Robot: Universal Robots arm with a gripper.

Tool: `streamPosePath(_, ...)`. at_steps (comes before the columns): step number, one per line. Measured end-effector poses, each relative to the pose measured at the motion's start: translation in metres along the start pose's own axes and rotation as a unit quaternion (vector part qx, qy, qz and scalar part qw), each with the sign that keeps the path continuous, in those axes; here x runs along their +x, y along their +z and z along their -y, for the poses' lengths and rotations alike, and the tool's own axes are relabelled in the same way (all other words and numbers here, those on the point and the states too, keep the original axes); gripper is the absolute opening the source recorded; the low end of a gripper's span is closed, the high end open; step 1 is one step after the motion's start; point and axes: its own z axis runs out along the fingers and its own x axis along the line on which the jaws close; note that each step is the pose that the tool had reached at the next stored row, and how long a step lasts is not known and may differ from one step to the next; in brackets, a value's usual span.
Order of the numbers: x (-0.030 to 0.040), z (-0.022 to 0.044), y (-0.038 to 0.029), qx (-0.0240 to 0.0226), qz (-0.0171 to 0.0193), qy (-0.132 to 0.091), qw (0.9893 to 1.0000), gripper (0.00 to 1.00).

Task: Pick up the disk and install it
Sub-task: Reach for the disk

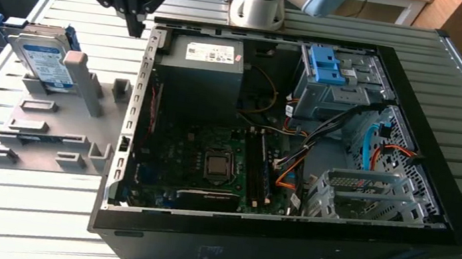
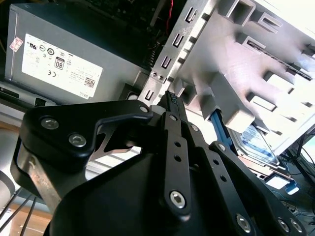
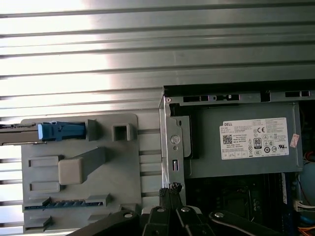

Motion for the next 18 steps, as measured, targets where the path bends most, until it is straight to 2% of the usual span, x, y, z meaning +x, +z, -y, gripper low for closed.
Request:
streamPosePath(9,0.0074,0.0006,0.0001,0.0,0.0001,0.0,1.0,0.11)
streamPosePath(18,0.0108,0.0008,0.0002,0.0,0.0,0.0,1.0,0.11)
